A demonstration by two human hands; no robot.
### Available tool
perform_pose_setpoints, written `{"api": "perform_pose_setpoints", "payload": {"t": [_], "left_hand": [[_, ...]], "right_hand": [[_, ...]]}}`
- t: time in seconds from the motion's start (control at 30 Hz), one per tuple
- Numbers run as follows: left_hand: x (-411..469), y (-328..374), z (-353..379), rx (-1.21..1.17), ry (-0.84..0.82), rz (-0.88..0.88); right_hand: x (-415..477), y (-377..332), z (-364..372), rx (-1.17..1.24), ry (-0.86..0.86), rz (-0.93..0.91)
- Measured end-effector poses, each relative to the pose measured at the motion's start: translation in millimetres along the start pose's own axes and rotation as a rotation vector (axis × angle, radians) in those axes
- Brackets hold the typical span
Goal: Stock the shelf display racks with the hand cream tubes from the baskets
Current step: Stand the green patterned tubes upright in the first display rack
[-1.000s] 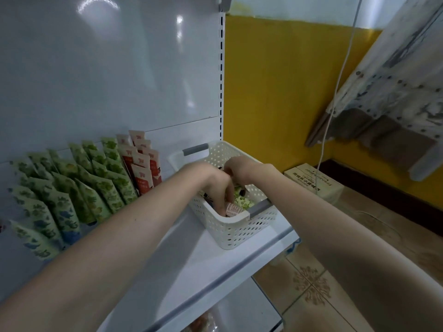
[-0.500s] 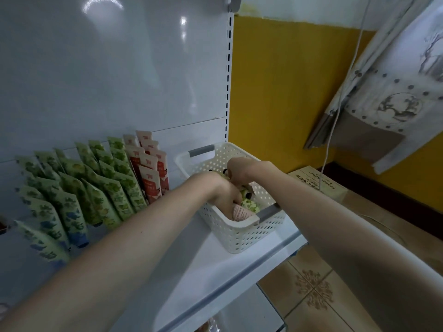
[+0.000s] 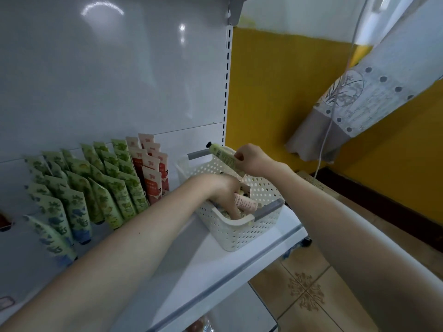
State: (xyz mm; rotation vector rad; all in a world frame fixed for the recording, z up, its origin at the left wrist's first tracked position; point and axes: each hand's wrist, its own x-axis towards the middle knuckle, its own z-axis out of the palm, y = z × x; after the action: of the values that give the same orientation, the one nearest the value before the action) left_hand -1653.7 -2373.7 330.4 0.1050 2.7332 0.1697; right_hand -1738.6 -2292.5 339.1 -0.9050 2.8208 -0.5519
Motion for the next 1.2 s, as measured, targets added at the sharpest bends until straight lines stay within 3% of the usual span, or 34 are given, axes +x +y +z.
{"api": "perform_pose_setpoints", "payload": {"t": [0.27, 0.43, 0.57, 0.7, 0.83, 1.2], "left_hand": [[-33, -13, -16, -0.165, 0.49, -0.132], [-82, -20, -15, -0.429, 0.698, -0.206], [-130, -24, 7, -0.68, 0.917, -0.165], [-177, -28, 44, -0.921, 0.978, -0.175], [-218, -32, 84, -1.06, 0.94, -0.213], [-268, -50, 156, -1.048, 1.019, -0.364]], "right_hand": [[-22, -13, -29, 0.113, 0.239, -0.047], [-43, -29, -44, 0.189, 0.376, -0.118], [-69, -48, -45, 0.319, 0.437, -0.166], [-102, -70, -33, 0.658, 0.378, -0.198], [-133, -89, -14, 0.868, 0.304, -0.222], [-173, -116, 37, 1.298, 0.067, -0.076]]}}
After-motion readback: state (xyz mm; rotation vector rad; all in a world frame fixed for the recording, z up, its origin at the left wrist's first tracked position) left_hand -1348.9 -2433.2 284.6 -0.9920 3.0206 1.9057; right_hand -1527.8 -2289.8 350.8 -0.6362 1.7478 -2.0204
